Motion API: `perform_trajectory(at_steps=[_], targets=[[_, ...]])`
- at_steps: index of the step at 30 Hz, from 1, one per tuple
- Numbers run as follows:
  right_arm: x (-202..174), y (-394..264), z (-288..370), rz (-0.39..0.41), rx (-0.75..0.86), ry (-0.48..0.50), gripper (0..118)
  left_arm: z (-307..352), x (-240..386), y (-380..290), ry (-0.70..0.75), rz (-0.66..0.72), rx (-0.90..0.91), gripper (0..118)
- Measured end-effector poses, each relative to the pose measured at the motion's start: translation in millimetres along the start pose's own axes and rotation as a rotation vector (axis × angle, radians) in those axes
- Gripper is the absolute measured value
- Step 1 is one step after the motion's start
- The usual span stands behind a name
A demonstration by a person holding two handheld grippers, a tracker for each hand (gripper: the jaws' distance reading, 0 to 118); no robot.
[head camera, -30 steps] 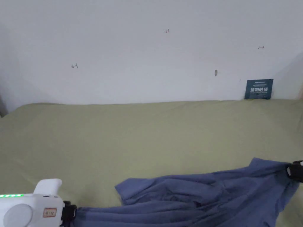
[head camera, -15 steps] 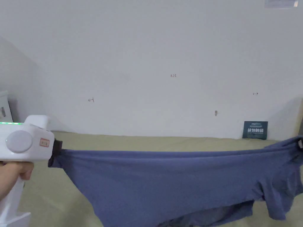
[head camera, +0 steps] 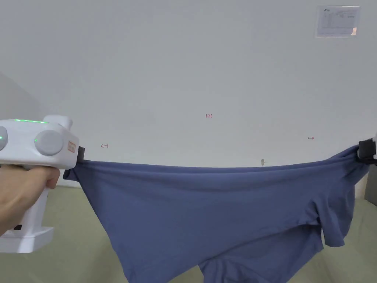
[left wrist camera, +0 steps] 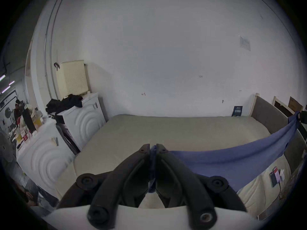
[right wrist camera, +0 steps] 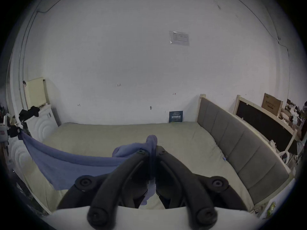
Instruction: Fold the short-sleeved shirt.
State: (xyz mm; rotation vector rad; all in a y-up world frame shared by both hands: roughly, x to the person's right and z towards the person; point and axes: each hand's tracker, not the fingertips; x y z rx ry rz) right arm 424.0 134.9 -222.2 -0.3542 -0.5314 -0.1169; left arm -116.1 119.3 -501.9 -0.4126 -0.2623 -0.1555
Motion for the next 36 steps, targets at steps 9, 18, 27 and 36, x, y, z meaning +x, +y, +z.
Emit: perform_trajectory(at_steps=[9, 18, 27, 36], targets=[[1.1, 42.5, -76.5, -0.01, 0.017, -0.05, 9, -71.2, 21.6, 41.5, 0.004, 0.013, 0.003, 4], [-5.4, 49.1, -148.6, -0.009, -0.001, -0.076, 9, -144.1, 41.0, 40.7, 0.018, 0.016, -0.026, 4], [-6.7, -16.6, -200.8, 0.014, -0.116, -0.068, 9, -205.7, 52.2, -17.6, 0.005, 0.02, -0.152, 4], [5.2, -152.6, -159.4, -0.007, -0.254, -0.029, 9, -181.7, 46.4, -138.5, -0.053, -0.001, -0.282, 4]])
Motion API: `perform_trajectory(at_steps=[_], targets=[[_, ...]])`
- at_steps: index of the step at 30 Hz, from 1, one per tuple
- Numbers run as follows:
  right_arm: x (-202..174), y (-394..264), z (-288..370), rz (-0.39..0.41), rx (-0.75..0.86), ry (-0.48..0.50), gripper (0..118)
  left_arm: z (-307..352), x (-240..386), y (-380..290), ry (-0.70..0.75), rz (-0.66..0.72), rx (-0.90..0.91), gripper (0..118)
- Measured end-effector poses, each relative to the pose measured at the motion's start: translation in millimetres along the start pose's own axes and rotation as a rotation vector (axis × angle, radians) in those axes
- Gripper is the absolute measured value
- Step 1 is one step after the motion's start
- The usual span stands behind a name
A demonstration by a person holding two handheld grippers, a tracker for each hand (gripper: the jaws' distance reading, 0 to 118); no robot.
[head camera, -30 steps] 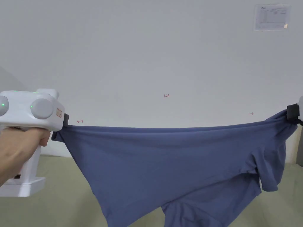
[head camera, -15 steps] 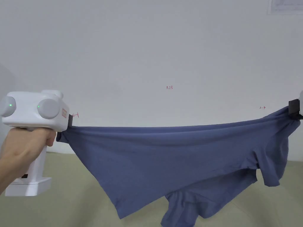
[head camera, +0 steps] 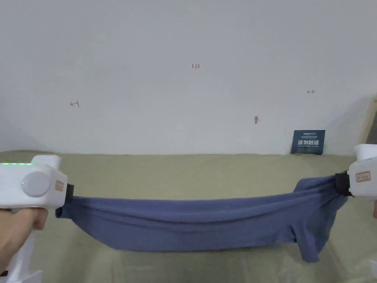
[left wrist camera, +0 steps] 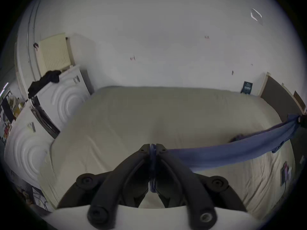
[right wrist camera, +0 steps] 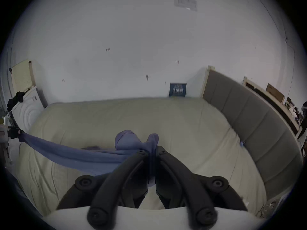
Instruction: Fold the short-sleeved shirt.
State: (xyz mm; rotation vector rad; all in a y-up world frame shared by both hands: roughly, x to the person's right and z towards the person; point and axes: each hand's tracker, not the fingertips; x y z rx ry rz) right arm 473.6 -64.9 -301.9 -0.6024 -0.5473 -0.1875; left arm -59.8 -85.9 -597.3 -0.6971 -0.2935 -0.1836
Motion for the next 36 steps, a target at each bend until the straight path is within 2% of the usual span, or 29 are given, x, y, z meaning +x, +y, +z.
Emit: perform_trajectory(at_steps=[7, 12, 15, 20, 27, 28, 29, 30, 31, 32, 36], targets=[[20.1, -133.2, 70.8, 0.001, -0.085, 0.027, 9, 48.9, -18.3, -114.1, -0.052, -0.001, -0.073, 4], [38.2, -214.4, 129.9, -0.09, -0.133, 0.067, 9, 81.7, -34.2, -182.3, -0.075, 0.0, -0.114, 4], [42.3, -252.1, 158.2, -0.102, -0.139, 0.059, 9, 99.0, -45.1, -218.0, -0.099, 0.017, -0.14, 4], [55.5, -291.1, 164.7, -0.169, -0.174, 0.062, 9, 106.3, -52.8, -257.8, -0.133, 0.024, -0.18, 4], [49.0, -298.4, 155.5, -0.191, -0.163, 0.065, 10, 96.9, -54.5, -272.7, -0.145, 0.065, -0.196, 7], [46.8, -295.8, 155.5, -0.18, -0.147, 0.054, 22, 96.7, -55.0, -271.6, -0.146, 0.065, -0.191, 14], [44.9, -292.9, 156.0, -0.166, -0.13, 0.041, 50, 98.9, -52.9, -271.7, -0.145, 0.061, -0.181, 35], [42.1, -288.7, 158.2, -0.152, -0.12, 0.021, 85, 101.0, -52.5, -269.5, -0.132, 0.054, -0.164, 73], [39.2, -284.6, 158.3, -0.149, -0.114, 0.006, 114, 102.4, -52.1, -267.7, -0.132, 0.048, -0.158, 114], [36.3, -280.9, 161.2, -0.148, -0.098, 0.005, 118, 104.7, -50.7, -265.4, -0.126, 0.048, -0.155, 118], [7.6, -260.5, 183.6, -0.115, 0.0, 0.036, 118, 148.1, -30.9, -253.3, -0.144, 0.059, -0.025, 118]])
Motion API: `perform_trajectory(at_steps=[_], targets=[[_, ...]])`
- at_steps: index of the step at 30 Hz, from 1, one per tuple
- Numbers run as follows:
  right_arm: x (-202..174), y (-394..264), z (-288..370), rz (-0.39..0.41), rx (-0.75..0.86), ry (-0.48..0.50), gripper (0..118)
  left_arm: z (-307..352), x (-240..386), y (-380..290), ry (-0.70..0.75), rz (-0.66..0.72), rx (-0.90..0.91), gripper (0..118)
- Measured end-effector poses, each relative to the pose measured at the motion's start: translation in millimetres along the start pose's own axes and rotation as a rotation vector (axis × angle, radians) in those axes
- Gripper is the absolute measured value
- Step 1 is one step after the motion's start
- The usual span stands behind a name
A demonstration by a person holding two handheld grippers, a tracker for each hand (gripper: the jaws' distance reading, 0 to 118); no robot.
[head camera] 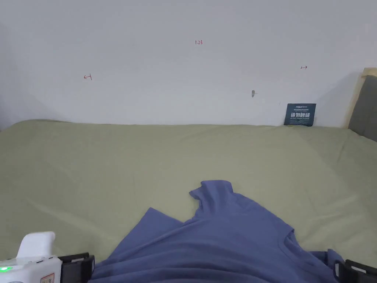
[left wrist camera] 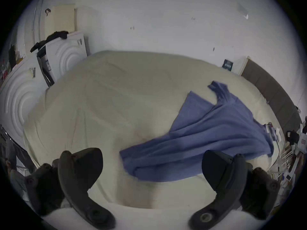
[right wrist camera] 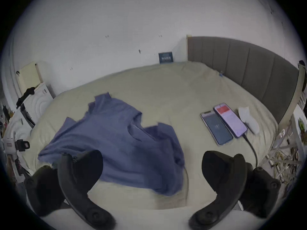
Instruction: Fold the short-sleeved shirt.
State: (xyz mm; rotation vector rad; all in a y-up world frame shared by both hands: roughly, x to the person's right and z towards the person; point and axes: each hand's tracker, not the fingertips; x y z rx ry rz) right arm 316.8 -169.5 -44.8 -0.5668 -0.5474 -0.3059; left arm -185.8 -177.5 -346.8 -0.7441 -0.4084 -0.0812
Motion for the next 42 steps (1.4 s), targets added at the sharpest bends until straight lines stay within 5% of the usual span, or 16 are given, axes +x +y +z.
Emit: perform_trajectory(at_steps=[3, 5, 6, 7, 8, 9, 22, 29, 35, 38, 39, 40, 42], targets=[[-38.0, 7.6, 21.0, 0.062, 0.117, 0.042, 117, 38.3, 35.5, 5.1, -0.045, -0.032, 0.134, 118], [-61.9, 10.1, 37.2, 0.066, 0.207, 0.072, 107, 61.6, 56.7, 5.3, -0.035, -0.036, 0.25, 104], [-75.3, 9.0, 46.8, 0.07, 0.247, 0.081, 91, 72.6, 70.2, 3.8, -0.015, -0.064, 0.298, 85], [-85.6, 7.8, 54.0, 0.064, 0.296, 0.053, 50, 78.6, 79.6, 1.8, -0.001, -0.081, 0.334, 36], [-96.5, 4.9, 58.0, 0.08, 0.324, 0.055, 11, 83.7, 86.0, -0.4, 0.004, -0.058, 0.39, 0], [-104.4, 0.2, 63.3, 0.082, 0.381, 0.039, 1, 89.8, 89.0, 2.0, -0.024, -0.053, 0.393, 0], [-139.1, -11.4, 77.2, 0.136, 0.411, 0.06, 1, 129.3, 90.6, -7.3, 0.017, -0.06, 0.475, 0], [-156.3, -19.0, 68.1, 0.187, 0.368, 0.095, 1, 76.7, 20.1, -1.0, 0.092, -0.099, 0.199, 0], [-166.9, -26.7, 47.5, 0.206, 0.292, 0.124, 1, -10.5, -57.0, 1.0, -0.064, 0.104, -0.14, 0], [-171.0, -28.0, 36.5, 0.211, 0.263, 0.127, 1, -42.1, -71.2, 2.2, -0.044, 0.097, -0.191, 2], [-172.2, -28.3, 33.1, 0.212, 0.248, 0.128, 1, -51.9, -72.1, 2.5, -0.044, 0.08, -0.218, 8], [-173.0, -29.1, 30.3, 0.209, 0.244, 0.129, 1, -60.7, -71.6, 2.4, -0.047, 0.068, -0.24, 29], [-174.0, -30.2, 25.9, 0.208, 0.222, 0.133, 1, -77.9, -71.6, 0.1, -0.059, 0.067, -0.269, 96]])
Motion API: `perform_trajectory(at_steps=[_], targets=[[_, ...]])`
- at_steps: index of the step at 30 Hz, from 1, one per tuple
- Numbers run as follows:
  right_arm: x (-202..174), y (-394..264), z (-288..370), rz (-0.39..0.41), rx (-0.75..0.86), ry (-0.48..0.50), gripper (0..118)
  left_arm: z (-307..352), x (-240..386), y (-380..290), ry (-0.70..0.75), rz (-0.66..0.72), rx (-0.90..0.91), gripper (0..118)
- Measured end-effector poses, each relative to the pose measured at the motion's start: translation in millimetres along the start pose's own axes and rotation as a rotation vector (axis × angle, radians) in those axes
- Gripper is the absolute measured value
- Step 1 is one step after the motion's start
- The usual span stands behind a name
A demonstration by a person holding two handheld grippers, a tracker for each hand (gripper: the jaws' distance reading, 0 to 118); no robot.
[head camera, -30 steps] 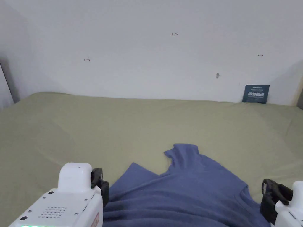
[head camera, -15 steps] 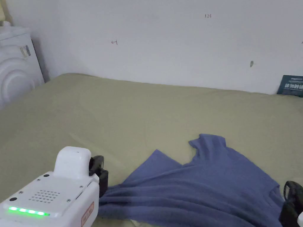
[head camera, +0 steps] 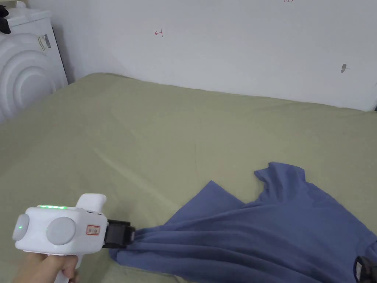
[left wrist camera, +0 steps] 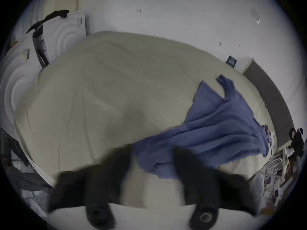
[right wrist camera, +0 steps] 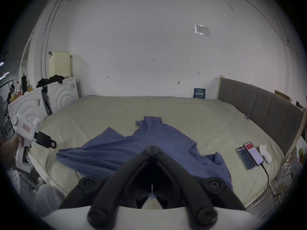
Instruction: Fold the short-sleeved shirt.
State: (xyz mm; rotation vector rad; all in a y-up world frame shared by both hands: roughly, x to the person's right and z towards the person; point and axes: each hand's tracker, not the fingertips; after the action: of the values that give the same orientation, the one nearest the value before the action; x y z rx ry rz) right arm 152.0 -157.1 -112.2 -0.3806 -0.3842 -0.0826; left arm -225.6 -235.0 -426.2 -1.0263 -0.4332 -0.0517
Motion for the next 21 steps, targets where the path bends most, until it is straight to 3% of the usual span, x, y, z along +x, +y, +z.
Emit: perform_trajectory(at_steps=[1, 5, 6, 7, 9, 12, 21], targets=[[-0.3, -1.1, -2.0, -0.003, -0.009, 0.004, 1, -9.8, 0.9, 1.9, -0.009, 0.0, -0.014, 118], [-2.1, -4.5, -6.4, -0.013, -0.036, 0.023, 1, -39.8, 7.3, 0.5, 0.106, -0.039, -0.069, 118], [-2.6, -6.0, -7.1, -0.003, -0.04, 0.025, 1, -46.5, 12.1, -2.9, 0.122, -0.038, -0.133, 112], [-2.3, -6.3, -7.4, 0.005, -0.047, 0.023, 1, -53.7, 11.9, -6.6, 0.124, -0.054, -0.179, 87], [0.8, -8.0, -8.5, 0.011, -0.054, 0.029, 1, -45.9, 22.6, -12.3, 0.158, -0.091, -0.088, 79], [8.8, -9.1, -17.3, 0.024, -0.083, 0.03, 1, -36.2, 28.9, -11.5, 0.076, -0.067, -0.052, 3], [71.5, 1.2, -82.9, 0.003, -0.196, 0.017, 1, -37.8, 28.1, -15.5, 0.072, -0.018, -0.028, 3]])
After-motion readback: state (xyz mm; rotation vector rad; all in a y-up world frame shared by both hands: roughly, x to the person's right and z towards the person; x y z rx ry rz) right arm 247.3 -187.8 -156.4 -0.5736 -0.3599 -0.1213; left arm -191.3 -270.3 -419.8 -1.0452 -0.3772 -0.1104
